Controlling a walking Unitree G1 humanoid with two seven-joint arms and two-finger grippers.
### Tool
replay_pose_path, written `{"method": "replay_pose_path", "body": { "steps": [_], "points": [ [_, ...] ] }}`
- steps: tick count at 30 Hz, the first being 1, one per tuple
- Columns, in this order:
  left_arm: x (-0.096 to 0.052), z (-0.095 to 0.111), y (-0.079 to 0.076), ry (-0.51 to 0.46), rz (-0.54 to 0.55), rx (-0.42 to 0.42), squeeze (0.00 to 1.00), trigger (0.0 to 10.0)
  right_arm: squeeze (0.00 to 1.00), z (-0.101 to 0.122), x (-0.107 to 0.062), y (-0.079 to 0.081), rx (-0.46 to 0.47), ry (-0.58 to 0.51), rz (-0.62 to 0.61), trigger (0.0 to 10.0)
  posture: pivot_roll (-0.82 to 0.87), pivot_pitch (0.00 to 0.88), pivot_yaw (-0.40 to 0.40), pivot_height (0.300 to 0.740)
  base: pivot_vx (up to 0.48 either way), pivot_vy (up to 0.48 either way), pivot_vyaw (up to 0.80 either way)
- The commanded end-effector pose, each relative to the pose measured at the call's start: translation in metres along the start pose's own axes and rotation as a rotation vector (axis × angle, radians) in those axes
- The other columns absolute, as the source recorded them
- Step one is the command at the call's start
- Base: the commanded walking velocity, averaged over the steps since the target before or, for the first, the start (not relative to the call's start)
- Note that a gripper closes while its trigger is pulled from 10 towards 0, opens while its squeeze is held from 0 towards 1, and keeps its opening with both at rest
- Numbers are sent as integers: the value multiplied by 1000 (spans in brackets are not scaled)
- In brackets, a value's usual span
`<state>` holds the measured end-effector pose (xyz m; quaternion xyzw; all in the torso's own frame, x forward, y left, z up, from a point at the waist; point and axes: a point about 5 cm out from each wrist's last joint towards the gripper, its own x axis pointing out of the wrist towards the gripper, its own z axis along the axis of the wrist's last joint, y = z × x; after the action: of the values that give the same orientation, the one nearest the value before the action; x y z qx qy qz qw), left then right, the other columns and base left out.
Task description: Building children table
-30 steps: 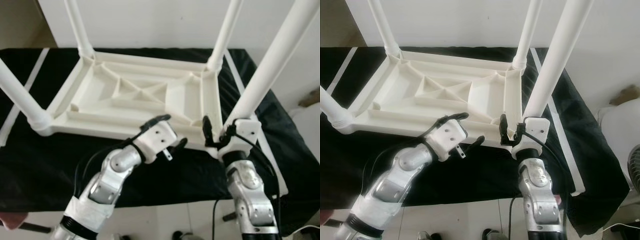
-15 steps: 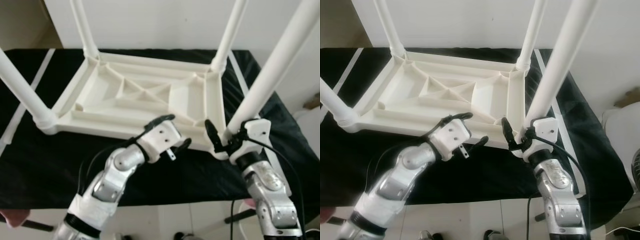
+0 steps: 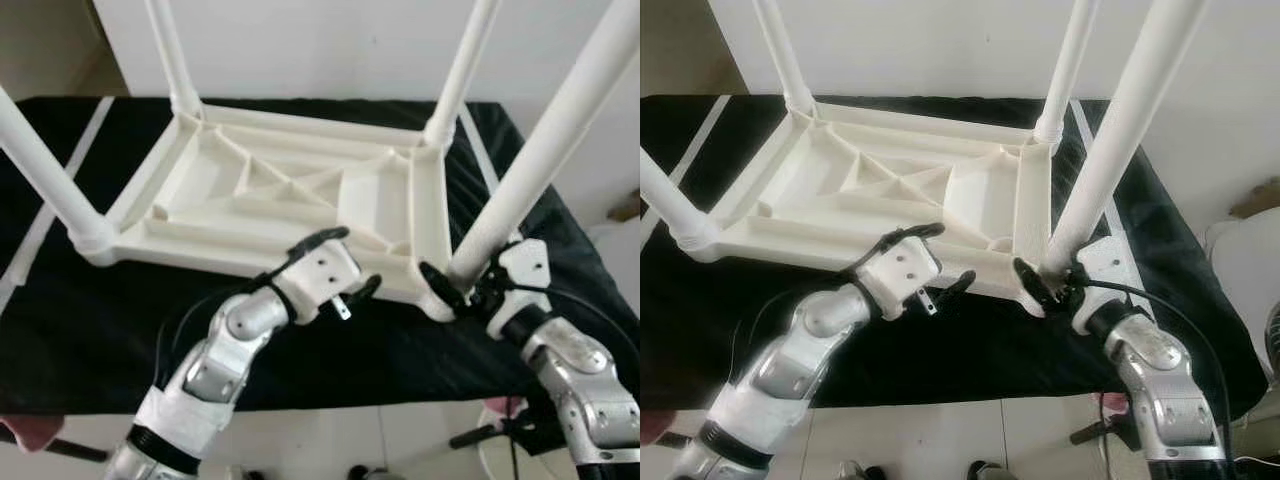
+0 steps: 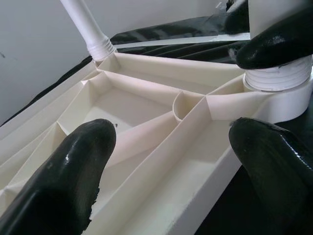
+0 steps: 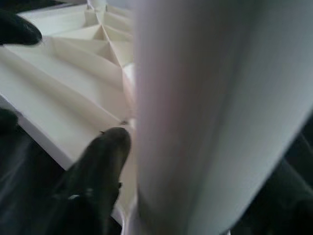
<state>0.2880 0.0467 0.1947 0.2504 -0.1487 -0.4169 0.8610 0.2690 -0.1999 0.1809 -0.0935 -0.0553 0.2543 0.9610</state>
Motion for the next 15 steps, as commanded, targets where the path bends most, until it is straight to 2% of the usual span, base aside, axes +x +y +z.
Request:
{"method": "replay_pose_path", "body": {
  "steps": [1,7,8,9,10,15],
  "points": [
    [-1,0,-3,5,-5,0,0,10000,0,-2,-2,-4,19,14,1,0,-102,169,-16,740,0,0,0],
    [-2,0,0,6,0,-2,0,10000,0,0,0,2,45,-1,1,0,-101,178,-15,740,0,0,0],
    [-2,0,0,7,1,-2,0,10000,0,0,2,5,55,-4,-7,3412,-102,180,-15,740,0,0,0],
    [-2,0,1,7,2,-2,0,10000,0,0,3,7,61,-6,-12,3412,-102,180,-15,740,0,0,0],
    [-2,0,1,6,2,-3,0,10000,0,1,6,11,77,-20,-26,10000,-103,182,-17,740,0,0,0],
    [-2,0,1,5,3,-4,0,10000,0,3,13,17,105,-44,-81,10000,-106,183,-18,740,0,0,0]
  ]
}}
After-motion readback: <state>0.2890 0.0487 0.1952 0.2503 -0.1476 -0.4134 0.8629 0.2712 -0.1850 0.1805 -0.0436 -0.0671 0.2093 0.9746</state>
